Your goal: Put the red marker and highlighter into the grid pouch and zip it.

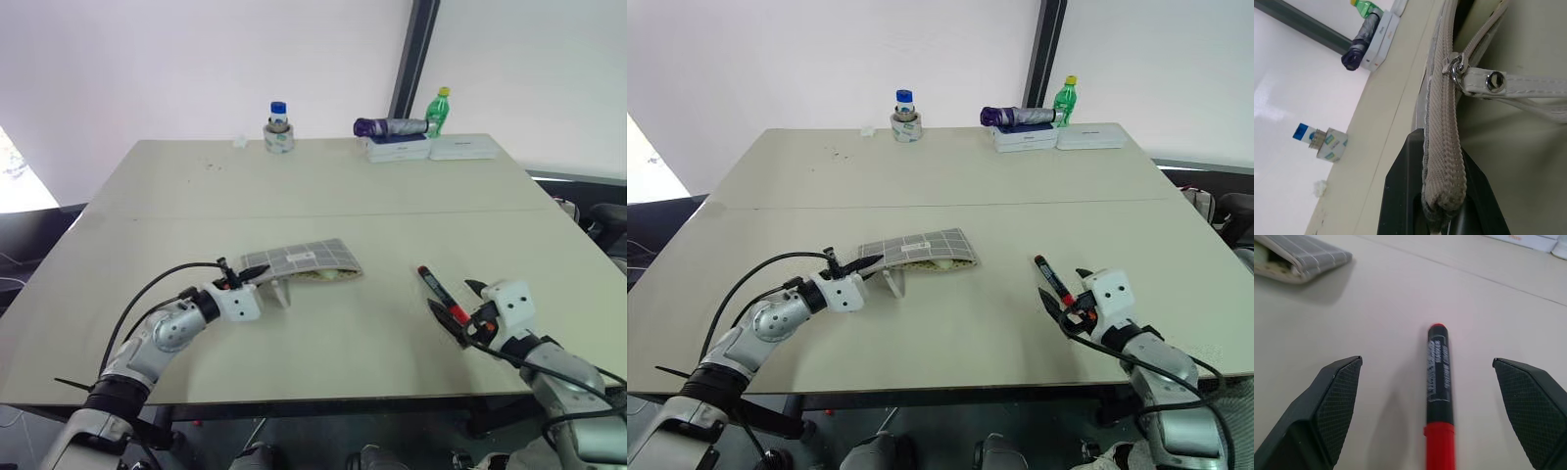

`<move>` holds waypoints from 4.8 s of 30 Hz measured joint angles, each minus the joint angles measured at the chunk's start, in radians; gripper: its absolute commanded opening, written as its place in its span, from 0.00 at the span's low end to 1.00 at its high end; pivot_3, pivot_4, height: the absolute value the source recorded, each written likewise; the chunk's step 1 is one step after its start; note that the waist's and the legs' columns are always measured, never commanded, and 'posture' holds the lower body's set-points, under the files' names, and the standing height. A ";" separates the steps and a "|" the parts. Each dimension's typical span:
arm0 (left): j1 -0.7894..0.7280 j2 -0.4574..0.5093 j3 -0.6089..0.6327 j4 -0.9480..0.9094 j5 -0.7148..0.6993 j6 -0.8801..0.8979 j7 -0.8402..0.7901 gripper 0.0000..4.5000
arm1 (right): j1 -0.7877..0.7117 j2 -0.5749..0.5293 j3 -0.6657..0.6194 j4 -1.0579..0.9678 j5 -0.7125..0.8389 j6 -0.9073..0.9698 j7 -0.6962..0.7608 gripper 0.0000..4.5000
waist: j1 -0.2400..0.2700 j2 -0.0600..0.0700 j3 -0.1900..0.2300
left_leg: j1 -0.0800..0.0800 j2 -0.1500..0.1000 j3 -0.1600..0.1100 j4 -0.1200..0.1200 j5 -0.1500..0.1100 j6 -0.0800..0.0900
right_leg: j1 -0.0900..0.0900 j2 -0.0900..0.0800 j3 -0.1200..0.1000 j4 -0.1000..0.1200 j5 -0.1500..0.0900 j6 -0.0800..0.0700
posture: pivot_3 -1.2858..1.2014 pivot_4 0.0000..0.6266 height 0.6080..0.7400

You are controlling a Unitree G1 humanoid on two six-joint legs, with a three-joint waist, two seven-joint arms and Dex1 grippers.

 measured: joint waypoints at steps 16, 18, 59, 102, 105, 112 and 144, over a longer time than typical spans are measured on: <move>0.007 -0.002 -0.003 -0.021 0.000 0.012 0.002 0.00 | -0.084 -0.052 0.068 -0.011 0.173 0.270 0.158 0.08 | -0.001 0.000 0.000 | 0.000 0.000 -0.001 0.000 0.000 0.000 | 0.000 0.000 0.000 0.000 0.000 0.000 | 0.52 0.24 1.00; 0.007 -0.002 -0.003 -0.023 0.000 0.013 0.002 0.00 | -0.088 -0.085 0.090 -0.084 0.252 0.324 0.227 0.08 | -0.001 0.000 0.000 | 0.000 0.000 -0.001 0.000 0.000 0.001 | 0.000 0.000 0.000 0.000 0.000 0.000 | 0.52 0.24 1.00; 0.054 -0.037 -0.013 -0.170 -0.170 0.103 -0.253 0.00 | -0.690 -0.027 0.678 0.361 -0.315 -0.198 0.320 0.08 | -0.002 0.000 0.000 | -0.001 0.000 0.003 0.002 0.003 -0.005 | -0.001 0.000 0.000 0.001 0.000 0.000 | 0.52 0.24 1.00; 0.126 0.044 0.020 -0.200 -0.201 0.130 -0.337 0.00 | -0.719 0.002 0.667 0.534 -0.440 -0.588 0.330 0.99 | -0.002 0.000 0.000 | 0.000 0.000 0.004 0.002 0.004 -0.006 | -0.002 0.000 0.000 0.001 0.000 0.000 | 0.52 0.24 1.00; 0.126 0.043 0.020 -0.200 -0.201 0.120 -0.337 0.00 | -0.689 -0.033 0.650 0.473 -0.416 -0.545 0.367 0.99 | -0.001 0.000 0.000 | 0.000 0.000 0.004 0.002 0.004 -0.006 | -0.002 0.000 0.000 0.001 0.000 0.000 | 0.52 0.24 1.00; 0.110 0.036 0.019 -0.176 -0.198 0.108 -0.324 0.00 | -0.607 -0.136 0.540 0.330 -0.271 -0.400 0.464 0.99 | -0.002 0.000 0.000 | 0.000 0.001 0.002 0.002 0.003 -0.006 | -0.001 0.000 0.000 0.002 0.000 0.000 | 0.52 0.24 1.00; -0.010 -0.090 -0.061 -0.178 -0.146 0.207 -0.324 0.00 | -0.406 0.399 0.434 0.125 0.222 0.434 0.033 0.94 | -0.002 -0.003 -0.002 | -0.001 0.000 -0.001 0.002 0.000 0.000 | 0.000 0.001 0.000 0.001 0.001 -0.001 | 0.52 0.24 1.00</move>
